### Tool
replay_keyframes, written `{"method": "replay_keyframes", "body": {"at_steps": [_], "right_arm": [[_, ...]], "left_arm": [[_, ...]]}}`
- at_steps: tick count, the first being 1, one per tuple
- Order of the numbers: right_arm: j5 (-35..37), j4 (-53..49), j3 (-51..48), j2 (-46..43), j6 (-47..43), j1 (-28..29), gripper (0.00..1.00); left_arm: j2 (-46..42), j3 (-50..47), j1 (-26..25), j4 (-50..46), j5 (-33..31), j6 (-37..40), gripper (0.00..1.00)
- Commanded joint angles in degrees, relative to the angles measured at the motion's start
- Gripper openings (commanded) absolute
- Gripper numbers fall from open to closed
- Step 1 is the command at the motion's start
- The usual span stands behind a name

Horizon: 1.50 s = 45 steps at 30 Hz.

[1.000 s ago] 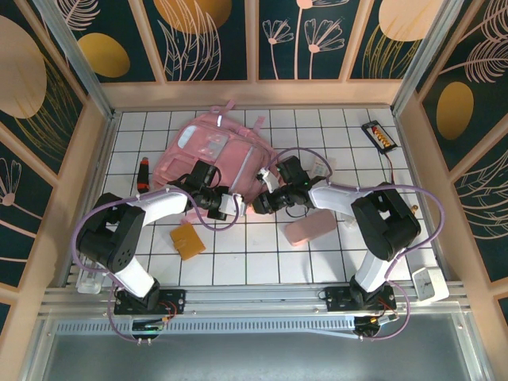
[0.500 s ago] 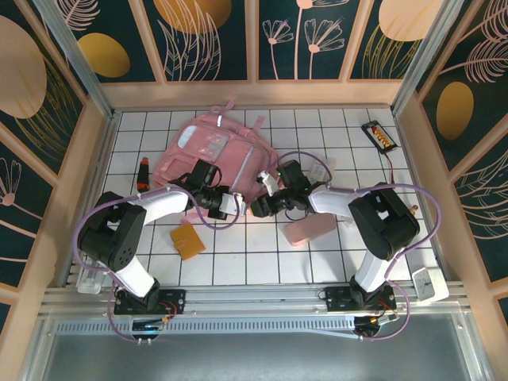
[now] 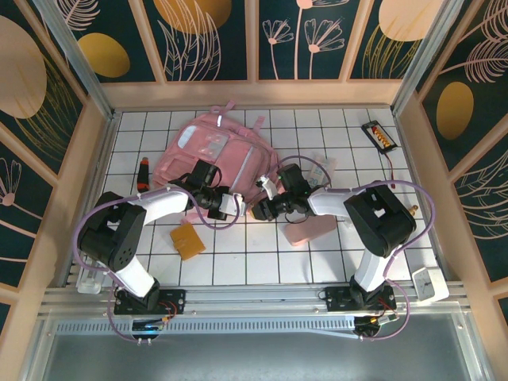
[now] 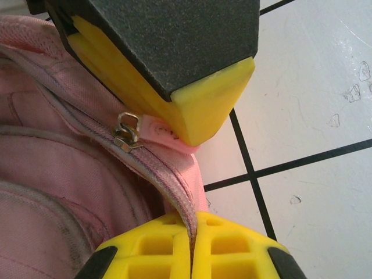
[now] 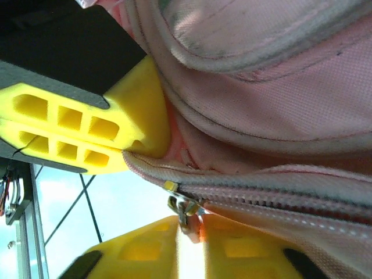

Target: Pack the student bag

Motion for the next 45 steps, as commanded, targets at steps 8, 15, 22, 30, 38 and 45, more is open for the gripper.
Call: {"method": "replay_keyframes", "body": {"at_steps": [8, 15, 22, 30, 38, 45], "right_arm": [[-3.1, 3.42, -2.18, -2.93, -0.76, -2.39, 0.31], [-6.21, 7.25, -1.87, -0.99, 0.57, -1.97, 0.27], [-5.49, 7.27, -1.19, 0.42, -0.14, -1.54, 0.27], [1.32, 7.56, -2.2, -0.49, -0.07, -1.08, 0.22], [6.19, 7.42, -2.35, -3.35, 0.77, -0.98, 0.0], [24.38, -3.65, -1.19, -11.02, 3.05, -4.15, 0.0]], "left_arm": [[-0.62, 0.84, -0.23, -2.65, 2.68, 1.54, 0.0], [-0.61, 0.7, -0.23, -2.56, 2.76, 1.27, 0.0], [-0.52, 1.17, -0.27, -2.65, 2.98, 0.31, 0.0], [-0.78, 0.61, -0.23, -2.65, 2.76, -0.4, 0.0], [-1.2, 0.15, -0.23, -2.5, 1.35, -0.45, 0.0], [-4.29, -2.94, 0.36, 3.03, -4.14, -0.29, 0.0]]}}
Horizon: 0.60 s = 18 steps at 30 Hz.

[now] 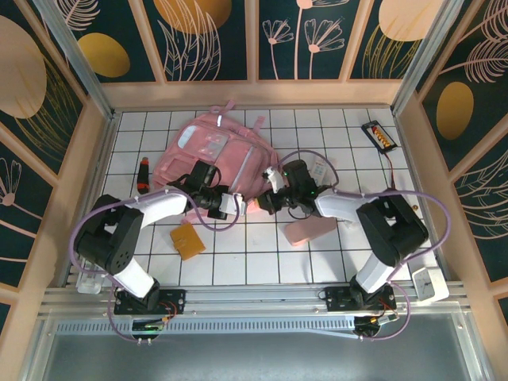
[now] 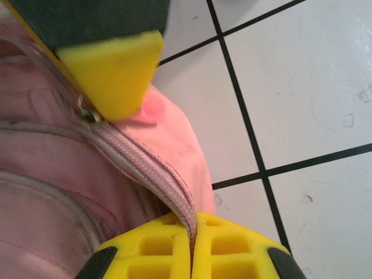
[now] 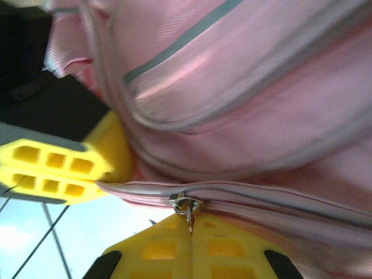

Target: Pack the student bag

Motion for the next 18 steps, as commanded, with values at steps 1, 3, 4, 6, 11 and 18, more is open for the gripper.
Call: {"method": "replay_keyframes", "body": {"at_steps": [1, 3, 4, 6, 11, 18], "right_arm": [[12.87, -6.04, 0.91, -3.68, 2.06, -2.8, 0.0], [15.98, -8.06, 1.53, -3.85, 3.08, -5.66, 0.0], [17.73, -8.87, 1.79, -3.8, 3.43, -6.24, 0.0], [19.93, -9.72, 2.35, -3.42, 4.33, -7.51, 0.0], [20.11, -11.14, 5.16, -0.31, 4.66, -9.61, 0.0], [22.3, -11.63, 4.08, -4.65, 4.6, -9.63, 0.0]], "left_arm": [[-1.85, -1.01, 0.58, -0.45, -2.62, 1.11, 0.0], [-1.88, -0.68, 0.78, -1.17, -3.47, 1.69, 0.0], [-2.09, -0.68, 0.91, -1.12, -3.34, 1.9, 0.0], [-2.52, -0.92, 0.87, -0.92, -2.55, 2.73, 0.0], [-4.4, -2.71, 0.89, -0.14, -7.34, 6.7, 0.0], [-1.52, 5.24, 3.54, -1.82, -11.14, 11.94, 0.0]]}}
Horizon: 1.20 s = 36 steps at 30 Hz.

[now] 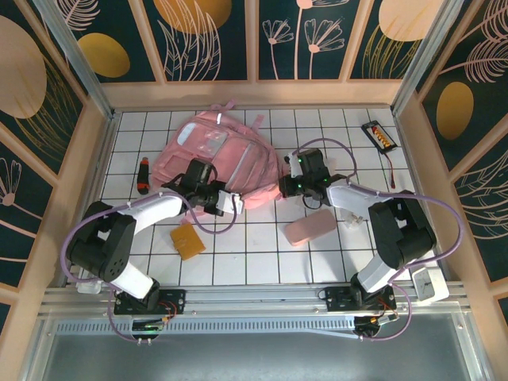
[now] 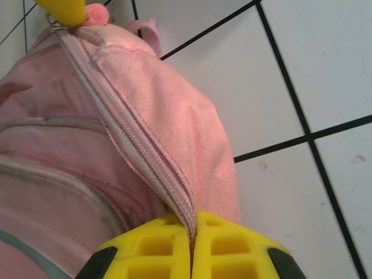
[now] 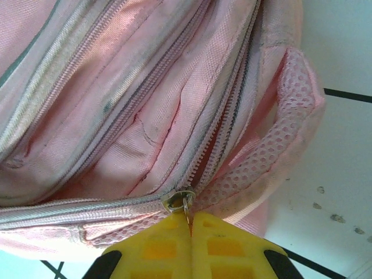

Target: Pack the student bag

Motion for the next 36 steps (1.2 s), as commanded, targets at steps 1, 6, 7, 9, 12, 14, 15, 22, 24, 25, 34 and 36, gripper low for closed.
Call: {"method": "replay_keyframes", "body": {"at_steps": [1, 6, 7, 9, 12, 14, 15, 22, 24, 25, 34, 36], "right_arm": [[9.47, -2.63, -0.47, -4.55, 0.65, -2.17, 0.0], [7.6, -4.35, -2.58, -9.4, 1.72, -1.51, 0.0], [7.32, -4.8, -2.89, -10.04, 2.01, -0.8, 0.0], [5.5, -4.97, -3.74, -11.23, 1.73, 1.56, 0.0], [3.24, -5.98, -3.44, -11.02, 1.15, 3.39, 0.0], [1.44, -7.4, -1.36, -10.05, -1.14, 1.97, 0.13], [0.26, -7.51, -0.21, -9.42, -2.9, 0.75, 0.24], [-2.86, -12.07, 16.75, 3.76, -7.5, -5.91, 0.41], [-3.83, -13.55, 21.57, 7.06, -8.04, -6.31, 0.42], [-4.14, -13.92, 23.15, 8.14, -9.08, -6.4, 0.43], [-21.99, -25.28, 33.28, 17.38, -42.36, -8.04, 0.45], [-24.08, -24.29, 29.68, 15.71, -57.1, -7.33, 0.48]], "left_arm": [[2.8, 6.87, 2.85, -3.02, -6.42, 6.05, 0.0], [9.94, 15.01, 8.01, -0.19, -5.18, 2.86, 0.0], [10.68, 15.61, 8.44, 0.23, -5.61, 2.61, 0.0], [10.92, 15.02, 9.07, 1.65, -5.88, 1.06, 0.0], [6.94, 9.43, 9.11, 2.26, -3.22, 1.76, 0.0], [3.21, 3.81, 9.07, 3.6, 0.07, 2.34, 0.0], [1.75, 1.62, 8.99, 4.16, 1.14, 1.79, 0.01], [-4.7, -2.23, 8.68, 3.53, 6.54, -4.35, 0.55], [-6.28, -0.07, 7.87, 2.86, 11.94, -8.31, 0.66], [-6.33, 1.02, 7.26, 3.13, 13.89, -11.6, 0.69], [9.8, 18.32, -0.29, -6.3, 12.06, -24.95, 0.59], [11.09, 18.08, -0.49, -4.7, 9.91, -25.33, 0.59]]}}
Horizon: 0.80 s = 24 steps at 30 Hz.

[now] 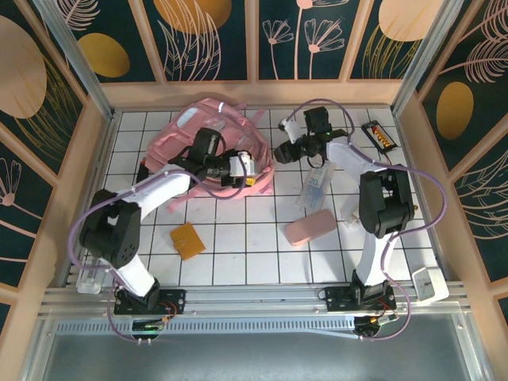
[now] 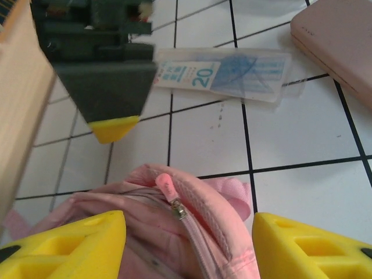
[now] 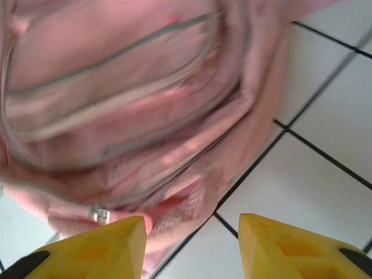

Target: Pack the student bag

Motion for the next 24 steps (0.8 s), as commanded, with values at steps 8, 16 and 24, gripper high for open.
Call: {"method": "replay_keyframes", "body": {"at_steps": [8, 16, 24], "right_arm": [[-8.58, 2.01, -3.08, 1.3, -44.59, 1.14, 0.45], [-5.72, 2.59, -1.88, 4.85, -54.09, 3.53, 0.38], [-2.25, 4.23, -0.97, 7.38, -53.55, 5.76, 0.24]], "left_arm": [[6.0, -0.02, 0.01, -5.59, -5.17, -1.5, 0.57], [5.96, -3.95, -0.07, -1.81, -9.14, -1.7, 0.33], [6.89, -3.7, -0.12, -2.63, -8.56, -0.18, 0.14]]}}
